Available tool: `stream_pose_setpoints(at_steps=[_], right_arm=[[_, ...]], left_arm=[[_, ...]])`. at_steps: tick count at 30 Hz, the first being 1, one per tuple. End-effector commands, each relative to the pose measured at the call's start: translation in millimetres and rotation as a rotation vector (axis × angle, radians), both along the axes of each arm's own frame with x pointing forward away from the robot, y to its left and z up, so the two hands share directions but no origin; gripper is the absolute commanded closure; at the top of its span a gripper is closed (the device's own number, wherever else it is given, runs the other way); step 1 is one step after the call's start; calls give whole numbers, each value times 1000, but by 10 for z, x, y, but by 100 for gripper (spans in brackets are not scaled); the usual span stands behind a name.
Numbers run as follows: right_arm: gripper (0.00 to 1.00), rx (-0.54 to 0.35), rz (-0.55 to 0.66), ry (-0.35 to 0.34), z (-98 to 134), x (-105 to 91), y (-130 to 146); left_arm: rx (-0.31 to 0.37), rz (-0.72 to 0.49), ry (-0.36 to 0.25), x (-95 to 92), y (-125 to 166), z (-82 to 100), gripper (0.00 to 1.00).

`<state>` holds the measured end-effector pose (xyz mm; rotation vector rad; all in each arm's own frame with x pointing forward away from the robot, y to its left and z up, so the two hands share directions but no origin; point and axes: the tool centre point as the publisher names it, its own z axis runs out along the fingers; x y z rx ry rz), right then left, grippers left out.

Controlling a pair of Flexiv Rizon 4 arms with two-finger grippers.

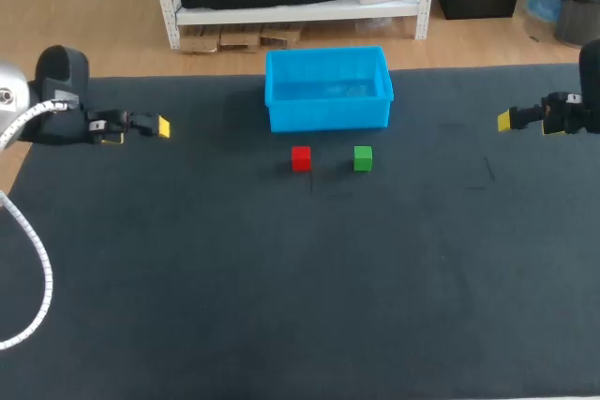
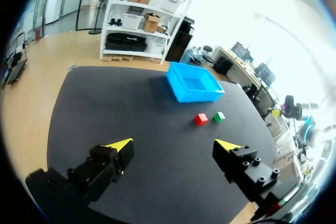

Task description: Use the left arm to pick the red cube and place it into the blue plastic box first, then use the right arm to grasp the green cube and put it into the same blue plastic box after the first action is fully finished.

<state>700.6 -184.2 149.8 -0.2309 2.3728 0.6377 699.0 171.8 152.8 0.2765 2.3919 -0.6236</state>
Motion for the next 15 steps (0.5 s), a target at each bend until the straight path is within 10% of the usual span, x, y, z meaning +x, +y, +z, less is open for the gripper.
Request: stream_pose_setpoints(at_steps=[1, 15], right_arm=[[0, -1, 0, 0, 0, -1, -5], [0, -1, 0, 0, 0, -1, -5]], left_arm=[[101, -33, 84, 212, -225, 81, 0], [282, 55, 302, 393, -827, -23, 0]])
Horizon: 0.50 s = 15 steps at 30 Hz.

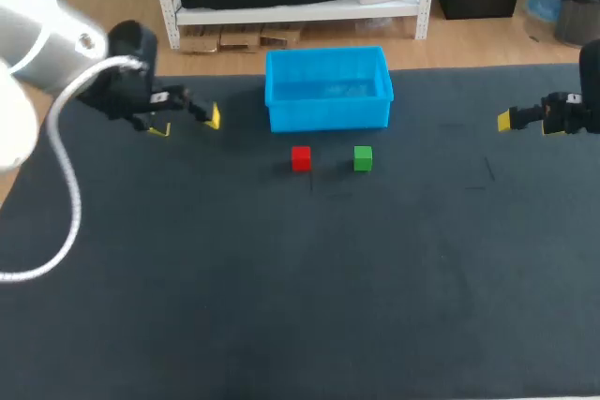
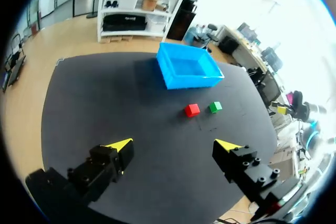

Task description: Use the left arm to pick the red cube and place it into the blue plastic box first, then use the right arm to grasp the green cube and put it into the same blue plastic box after the first action is fully finished.

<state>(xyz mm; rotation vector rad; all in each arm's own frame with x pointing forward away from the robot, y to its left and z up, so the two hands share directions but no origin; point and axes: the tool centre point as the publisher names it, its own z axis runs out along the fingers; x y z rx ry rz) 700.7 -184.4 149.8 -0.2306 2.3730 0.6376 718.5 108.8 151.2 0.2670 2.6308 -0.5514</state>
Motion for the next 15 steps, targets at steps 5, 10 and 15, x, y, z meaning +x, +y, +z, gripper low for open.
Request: stream_pose_setpoints(at_steps=[5, 10, 15], right_arm=[[0, -1, 1, 0, 1, -2, -3], [0, -1, 1, 0, 1, -2, -3], [0, -1, 1, 0, 1, -2, -3]], left_arm=[[182, 43, 118, 248, -330, -84, 0], [182, 43, 118, 248, -330, -84, 0], [182, 43, 118, 248, -330, -84, 0]])
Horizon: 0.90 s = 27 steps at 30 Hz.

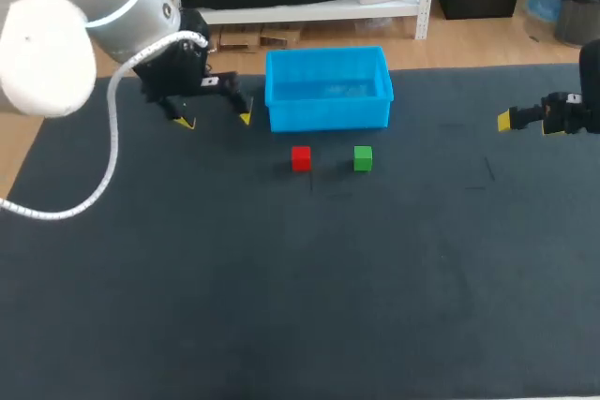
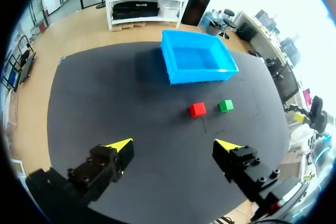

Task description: Use the left arm to pick the red cube and place it into the blue plastic box first, then use the right arm to grasp the green cube and put it into the same blue plastic box after the first action is fully finished.

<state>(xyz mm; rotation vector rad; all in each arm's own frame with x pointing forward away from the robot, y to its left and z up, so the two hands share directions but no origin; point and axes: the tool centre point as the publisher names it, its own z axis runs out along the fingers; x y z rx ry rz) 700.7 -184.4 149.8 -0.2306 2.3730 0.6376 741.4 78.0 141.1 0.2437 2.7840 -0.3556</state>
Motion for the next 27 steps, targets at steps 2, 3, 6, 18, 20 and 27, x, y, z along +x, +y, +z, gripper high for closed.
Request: stream_pose_setpoints(at_steps=[2, 3, 6, 18, 20, 27], right_arm=[[0, -1, 1, 0, 1, -2, -4], [0, -1, 1, 0, 1, -2, -4], [0, -1, 1, 0, 1, -2, -4], [0, -1, 1, 0, 1, -2, -4], [0, -1, 1, 0, 1, -2, -4], [0, -1, 1, 0, 1, -2, -4]], left_arm=[[24, 7, 8, 19, -21, 18, 0], [24, 7, 8, 19, -21, 18, 0], [24, 7, 8, 19, -21, 18, 0], [146, 79, 67, 276, -274, -74, 0], [120, 77, 69, 322, -332, -99, 0], [116, 92, 98, 455, -512, -278, 0]])
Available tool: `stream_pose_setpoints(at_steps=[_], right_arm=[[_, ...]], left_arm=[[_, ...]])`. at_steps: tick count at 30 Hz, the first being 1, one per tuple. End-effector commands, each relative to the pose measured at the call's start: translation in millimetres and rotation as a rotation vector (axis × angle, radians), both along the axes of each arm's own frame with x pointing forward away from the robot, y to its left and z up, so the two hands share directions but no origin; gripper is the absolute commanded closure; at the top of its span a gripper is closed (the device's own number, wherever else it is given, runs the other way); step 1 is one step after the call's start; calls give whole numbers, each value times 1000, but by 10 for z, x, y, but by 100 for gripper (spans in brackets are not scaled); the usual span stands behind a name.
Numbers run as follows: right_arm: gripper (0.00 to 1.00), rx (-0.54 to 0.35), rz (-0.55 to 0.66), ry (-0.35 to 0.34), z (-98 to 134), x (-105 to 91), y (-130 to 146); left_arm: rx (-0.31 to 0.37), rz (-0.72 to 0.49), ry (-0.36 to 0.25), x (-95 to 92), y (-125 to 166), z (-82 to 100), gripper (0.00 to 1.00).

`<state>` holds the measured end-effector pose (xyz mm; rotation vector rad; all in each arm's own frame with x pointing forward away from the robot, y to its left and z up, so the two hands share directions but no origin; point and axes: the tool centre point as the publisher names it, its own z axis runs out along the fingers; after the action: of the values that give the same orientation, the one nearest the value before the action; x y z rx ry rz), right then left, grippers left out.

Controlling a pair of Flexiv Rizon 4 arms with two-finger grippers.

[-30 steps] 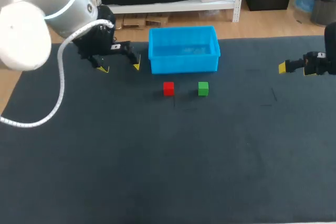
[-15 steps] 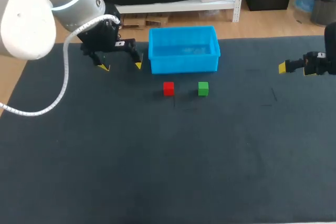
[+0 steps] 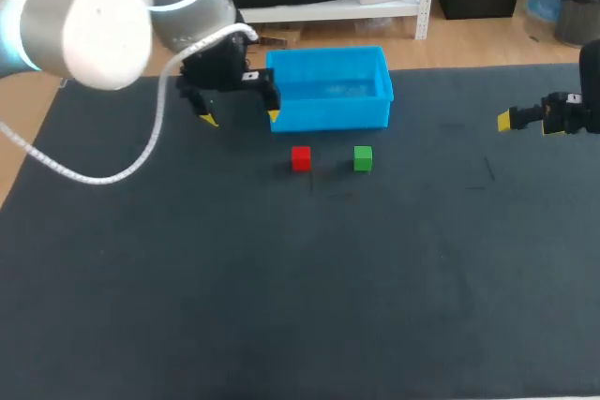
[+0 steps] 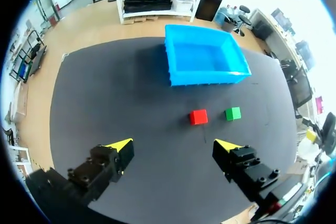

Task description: Use the left arm to pick the red cube and place it into the blue plastic box first, then use the right arm to grasp the green cube and put it into the same blue plastic box after the first action is fully finished.

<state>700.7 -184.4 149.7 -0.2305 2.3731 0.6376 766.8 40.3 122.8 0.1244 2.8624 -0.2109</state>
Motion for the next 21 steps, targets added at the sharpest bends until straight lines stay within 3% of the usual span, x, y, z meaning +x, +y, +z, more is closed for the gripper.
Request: stream_pose_setpoints(at_steps=[1, 6, 15, 21], right_arm=[[0, -1, 1, 0, 1, -2, -4], [0, -1, 1, 0, 1, -2, -4], [0, -1, 1, 0, 1, -2, -4], [0, -1, 1, 0, 1, -2, -4]], left_arm=[[25, 6, 47, 219, -161, -126, 0], [-2, 8, 57, 289, -268, -255, 0], [47, 27, 112, 390, -361, -583, 0], [45, 40, 143, 424, -367, -765, 0]])
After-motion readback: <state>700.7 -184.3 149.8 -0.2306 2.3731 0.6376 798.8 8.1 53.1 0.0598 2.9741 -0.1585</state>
